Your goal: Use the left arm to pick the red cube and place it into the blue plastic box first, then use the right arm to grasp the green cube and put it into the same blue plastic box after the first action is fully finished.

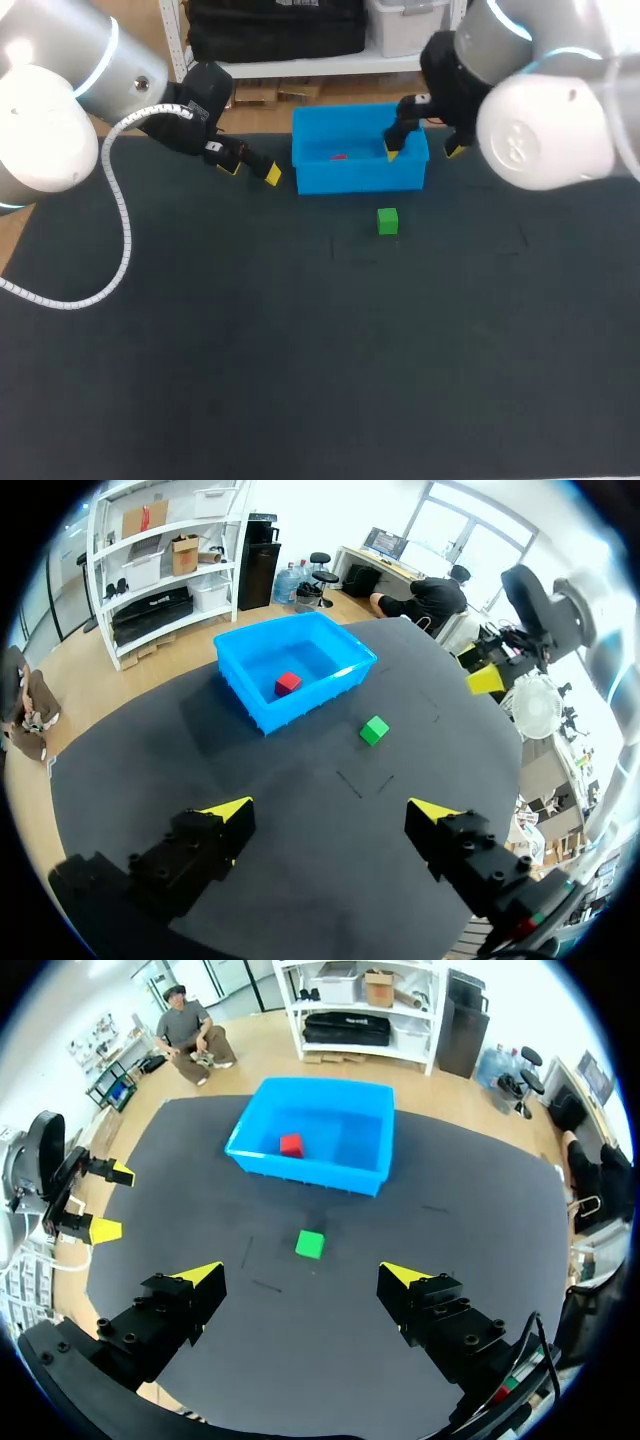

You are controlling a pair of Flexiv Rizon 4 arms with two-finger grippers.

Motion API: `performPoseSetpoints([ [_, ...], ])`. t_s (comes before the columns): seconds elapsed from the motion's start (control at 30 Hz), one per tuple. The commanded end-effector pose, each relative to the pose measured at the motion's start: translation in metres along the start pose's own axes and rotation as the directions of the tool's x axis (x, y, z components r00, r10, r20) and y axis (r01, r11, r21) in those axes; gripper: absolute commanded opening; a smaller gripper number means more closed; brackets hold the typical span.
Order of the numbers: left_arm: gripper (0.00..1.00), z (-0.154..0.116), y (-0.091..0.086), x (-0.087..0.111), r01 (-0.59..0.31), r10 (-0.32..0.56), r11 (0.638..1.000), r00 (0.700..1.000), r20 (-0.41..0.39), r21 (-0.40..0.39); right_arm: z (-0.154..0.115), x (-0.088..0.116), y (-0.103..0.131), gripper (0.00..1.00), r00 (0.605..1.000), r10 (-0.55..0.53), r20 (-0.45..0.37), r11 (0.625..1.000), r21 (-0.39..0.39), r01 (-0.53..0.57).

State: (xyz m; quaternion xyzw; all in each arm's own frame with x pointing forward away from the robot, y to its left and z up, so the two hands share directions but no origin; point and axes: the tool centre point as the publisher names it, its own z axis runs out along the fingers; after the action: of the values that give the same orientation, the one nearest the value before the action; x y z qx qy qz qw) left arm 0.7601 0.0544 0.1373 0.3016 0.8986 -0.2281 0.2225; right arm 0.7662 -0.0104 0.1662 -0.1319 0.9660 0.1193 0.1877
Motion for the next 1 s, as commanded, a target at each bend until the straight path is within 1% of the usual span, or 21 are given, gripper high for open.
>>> performPoseSetpoints([
  [0.03, 1.0, 0.0, 0.0, 0.001, -0.002, 0.002, 1.0, 1.0, 0.005, 0.002, 0.008, -0.015, 0.008, 1.0, 0.998, 0.003, -0.058, 1.0, 0.024, -0.001],
  [0.6, 1.0, 0.0, 0.0, 0.001, -0.002, 0.002, 1.0, 1.0, 0.005, 0.002, 0.021, -0.03, 0.017, 1.0, 0.987, 0.014, -0.16, 0.995, 0.098, 0.002],
  [0.9, 1.0, 0.0, 0.0, 0.001, -0.002, 0.002, 1.0, 1.0, 0.005, 0.002, 0.033, -0.027, 0.014, 1.0, 0.97, 0.047, -0.24, 0.991, 0.135, -0.015],
  [1.0, 1.0, 0.0, 0.0, 0.001, -0.002, 0.002, 1.0, 1.0, 0.005, 0.002, 0.036, -0.026, 0.012, 1.0, 0.965, 0.063, -0.254, 0.988, 0.15, -0.025],
])
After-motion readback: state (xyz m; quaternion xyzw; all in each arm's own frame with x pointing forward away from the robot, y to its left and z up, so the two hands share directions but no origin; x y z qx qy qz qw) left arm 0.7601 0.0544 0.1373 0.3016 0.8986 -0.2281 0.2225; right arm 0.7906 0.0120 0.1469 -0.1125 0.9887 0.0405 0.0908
